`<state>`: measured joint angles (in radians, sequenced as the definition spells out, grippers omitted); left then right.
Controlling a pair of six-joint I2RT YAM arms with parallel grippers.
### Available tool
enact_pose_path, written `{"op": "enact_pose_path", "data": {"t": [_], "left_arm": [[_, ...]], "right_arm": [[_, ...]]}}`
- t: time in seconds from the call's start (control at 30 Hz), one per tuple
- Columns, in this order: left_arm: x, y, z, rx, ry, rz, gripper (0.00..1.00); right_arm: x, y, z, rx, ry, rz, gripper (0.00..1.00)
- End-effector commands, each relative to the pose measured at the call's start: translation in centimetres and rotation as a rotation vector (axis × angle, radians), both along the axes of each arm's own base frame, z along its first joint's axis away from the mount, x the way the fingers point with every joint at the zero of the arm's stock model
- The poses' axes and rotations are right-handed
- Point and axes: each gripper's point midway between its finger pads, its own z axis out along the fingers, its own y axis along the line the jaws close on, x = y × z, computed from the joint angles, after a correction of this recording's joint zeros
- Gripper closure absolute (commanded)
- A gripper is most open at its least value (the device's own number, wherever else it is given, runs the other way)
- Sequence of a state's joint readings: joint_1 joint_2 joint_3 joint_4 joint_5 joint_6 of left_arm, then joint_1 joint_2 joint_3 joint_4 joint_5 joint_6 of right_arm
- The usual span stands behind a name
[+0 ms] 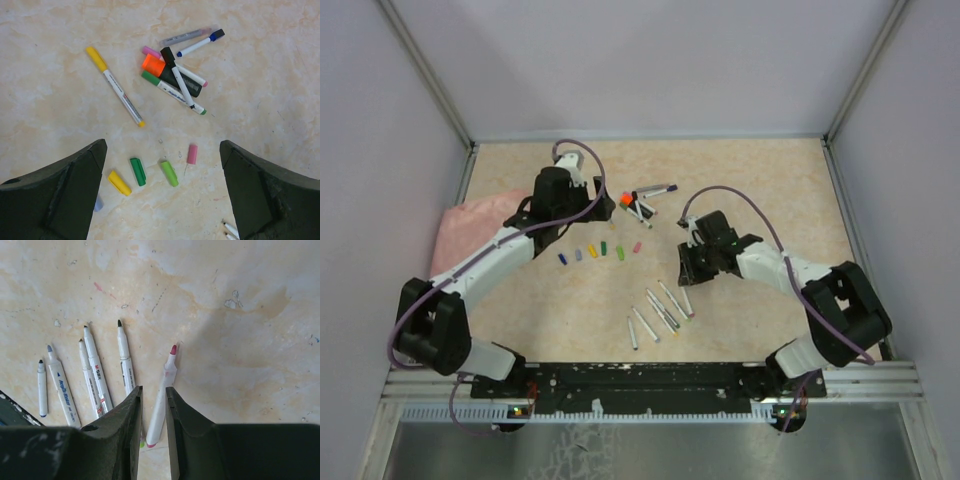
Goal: Open the pen caps
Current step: Pick up the pen from the center of the board.
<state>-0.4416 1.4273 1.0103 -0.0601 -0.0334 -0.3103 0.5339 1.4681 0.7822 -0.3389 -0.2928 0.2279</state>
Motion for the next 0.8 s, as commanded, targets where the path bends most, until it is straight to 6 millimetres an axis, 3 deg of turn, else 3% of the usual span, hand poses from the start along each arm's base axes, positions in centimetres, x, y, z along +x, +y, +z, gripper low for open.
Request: {"op": "enact_pose_path", "data": {"t": [0.0, 0.13, 0.43, 0.63, 0.77], "left_arm": [[-0.1, 0.0, -1.3, -0.032, 0.051, 0.001, 0.01], [0.3, 0.2, -2.2, -0.041, 0.092, 0.015, 0.01], [2.4, 1.5, -6.5, 0.063, 0.267, 0.126, 0.06], [4.2, 2.6, -9.3, 0.178, 0.41, 0.225, 0.19], [5.2, 2.4, -10.4, 0.203, 0.424, 0.233, 0.26]], "right_arm": [[2.8, 1.2, 3.8, 0.06, -0.14, -0.002, 0.75], [4.0, 1.7, 5.5, 0.092, -0.206, -0.009, 0.75], [7.7, 2.2, 10.6, 0.17, -0.36, -0.078, 0.73], [10.0, 2.2, 14.7, 0.31, -0.427, -0.146, 0.56], [10.7, 2.1, 15.5, 0.409, -0.395, -0.163, 0.54]]}}
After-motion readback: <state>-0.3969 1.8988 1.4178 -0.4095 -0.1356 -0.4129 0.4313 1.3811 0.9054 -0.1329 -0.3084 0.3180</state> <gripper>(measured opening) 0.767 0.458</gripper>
